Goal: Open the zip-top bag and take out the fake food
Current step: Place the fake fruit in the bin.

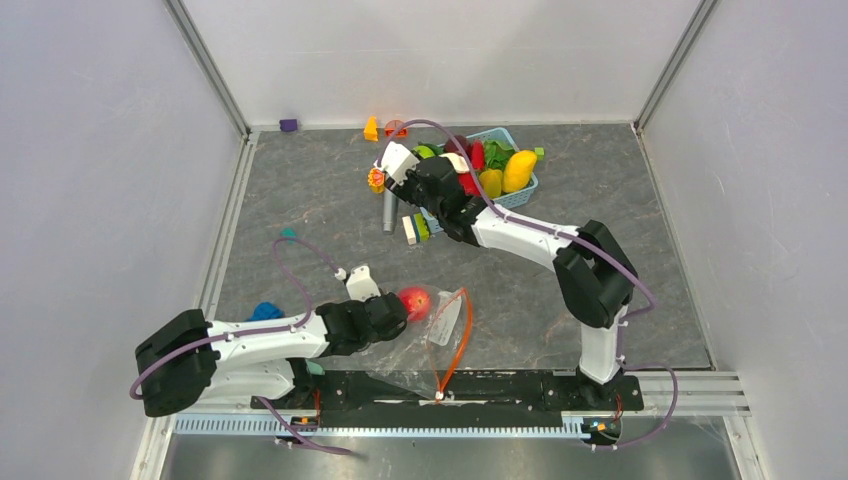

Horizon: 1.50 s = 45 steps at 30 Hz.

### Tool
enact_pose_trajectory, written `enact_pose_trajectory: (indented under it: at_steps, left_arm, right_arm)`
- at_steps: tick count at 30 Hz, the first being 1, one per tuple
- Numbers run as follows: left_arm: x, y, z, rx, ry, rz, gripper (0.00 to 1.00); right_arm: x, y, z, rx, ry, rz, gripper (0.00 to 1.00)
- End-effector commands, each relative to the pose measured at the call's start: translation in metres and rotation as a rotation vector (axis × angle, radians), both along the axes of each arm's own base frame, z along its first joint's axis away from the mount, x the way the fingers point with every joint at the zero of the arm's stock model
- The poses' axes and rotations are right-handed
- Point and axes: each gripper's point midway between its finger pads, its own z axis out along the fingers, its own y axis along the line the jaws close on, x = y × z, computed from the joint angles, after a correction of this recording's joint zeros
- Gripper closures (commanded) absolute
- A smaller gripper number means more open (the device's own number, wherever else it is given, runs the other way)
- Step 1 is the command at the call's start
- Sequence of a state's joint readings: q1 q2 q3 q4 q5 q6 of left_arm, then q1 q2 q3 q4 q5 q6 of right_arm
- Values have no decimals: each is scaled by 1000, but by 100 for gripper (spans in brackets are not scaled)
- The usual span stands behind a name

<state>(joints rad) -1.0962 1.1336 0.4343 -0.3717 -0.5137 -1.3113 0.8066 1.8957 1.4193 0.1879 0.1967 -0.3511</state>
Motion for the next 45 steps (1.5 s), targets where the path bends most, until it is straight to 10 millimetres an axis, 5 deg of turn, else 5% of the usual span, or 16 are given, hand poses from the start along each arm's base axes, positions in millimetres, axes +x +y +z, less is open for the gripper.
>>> enact_pose_trajectory:
  at_steps: [1,16,38,45]
  left_arm:
    - [1,6,1,20,-18,6,98]
    - [-1,12,-2,38,-4,23,98]
    - [-2,12,-7,25,5,26,98]
    - [-3,11,-7,23,7,23,98]
  right_arm:
    - [30,0,17,11,-132,-33,52]
    - [70,-13,-21,-37,-142,-54,51]
    - [53,-28,-70,-172,-58,-16,48]
    - [48,-32,-71,-168,-52,-21,42]
